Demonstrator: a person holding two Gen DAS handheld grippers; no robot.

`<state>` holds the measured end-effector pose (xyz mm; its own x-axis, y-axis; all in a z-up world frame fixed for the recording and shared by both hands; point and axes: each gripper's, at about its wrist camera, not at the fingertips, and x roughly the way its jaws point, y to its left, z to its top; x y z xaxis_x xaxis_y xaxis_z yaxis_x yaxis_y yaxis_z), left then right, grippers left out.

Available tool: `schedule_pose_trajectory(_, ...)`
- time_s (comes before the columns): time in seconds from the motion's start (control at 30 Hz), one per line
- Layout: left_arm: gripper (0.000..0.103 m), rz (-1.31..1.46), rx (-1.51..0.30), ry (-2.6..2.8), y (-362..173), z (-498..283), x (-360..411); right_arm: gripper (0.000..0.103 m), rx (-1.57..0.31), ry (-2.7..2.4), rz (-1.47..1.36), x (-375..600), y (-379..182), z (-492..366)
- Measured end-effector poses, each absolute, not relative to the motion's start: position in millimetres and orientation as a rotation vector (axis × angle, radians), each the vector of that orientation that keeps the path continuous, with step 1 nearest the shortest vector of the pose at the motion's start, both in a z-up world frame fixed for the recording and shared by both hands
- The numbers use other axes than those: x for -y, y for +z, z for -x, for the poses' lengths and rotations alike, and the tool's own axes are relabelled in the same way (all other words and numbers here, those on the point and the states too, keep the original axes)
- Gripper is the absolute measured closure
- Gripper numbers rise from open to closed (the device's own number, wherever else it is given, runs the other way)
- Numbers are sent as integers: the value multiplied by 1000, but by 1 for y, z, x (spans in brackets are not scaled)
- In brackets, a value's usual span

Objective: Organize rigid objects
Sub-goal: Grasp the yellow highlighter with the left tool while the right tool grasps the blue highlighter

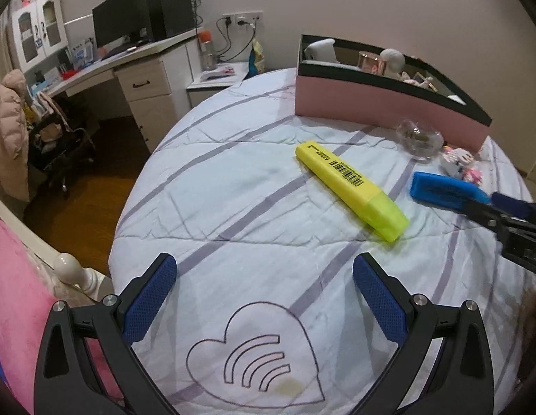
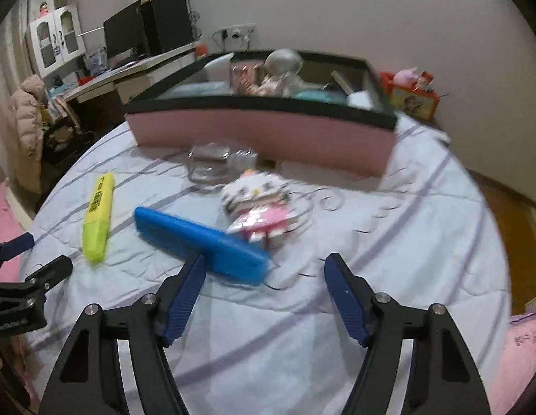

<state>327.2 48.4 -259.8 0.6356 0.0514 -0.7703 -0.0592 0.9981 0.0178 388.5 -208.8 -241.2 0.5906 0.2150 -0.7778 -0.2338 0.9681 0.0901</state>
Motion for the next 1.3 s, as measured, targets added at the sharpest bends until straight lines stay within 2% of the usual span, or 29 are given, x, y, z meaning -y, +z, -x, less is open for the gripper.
schedule_pose_trajectory(0.03, 0, 10, -876, 54, -258, -326, -49, 31, -903, 262, 24, 208, -241, -388)
schedule_pose_trajectory(0.1, 0, 6, -871, 40, -257, -325, -47, 38, -904, 274, 31, 205, -240, -388)
schedule_pose_trajectory(0.17, 0, 2, -866, 23, -254, -323, -46, 52, -907, 304, 28, 201, -239, -384)
schedule_pose_trajectory(0.23, 0, 2, -862, 15, -253, -321, -46, 57, -907, 328, 45, 194, -237, -379)
schedule_pose_trajectory(0.33, 0, 1, -860, 5, -251, -319, -48, 79, -914, 391, 70, 180, -236, -369)
schedule_pose_trajectory(0.63, 0, 2, -855, 8, -248, -315, -54, 77, -889, 391, 100, 170, -231, -374)
schedule_pose_trajectory(0.7, 0, 2, -854, 6, -248, -314, -54, 70, -889, 398, 111, 167, -230, -378)
schedule_pose_trajectory(0.87, 0, -1, -856, 5, -247, -314, -52, 61, -906, 429, 200, 151, -232, -391)
schedule_pose_trajectory(1.0, 0, -2, -856, -6, -245, -312, -50, 47, -874, 390, 283, 142, -231, -396)
schedule_pose_trajectory(1.23, 0, -5, -866, -20, -246, -313, -46, 48, -894, 501, 274, 133, -233, -408)
schedule_pose_trajectory(1.3, 0, 4, -867, -28, -245, -315, -44, 74, -902, 526, 270, 131, -238, -408)
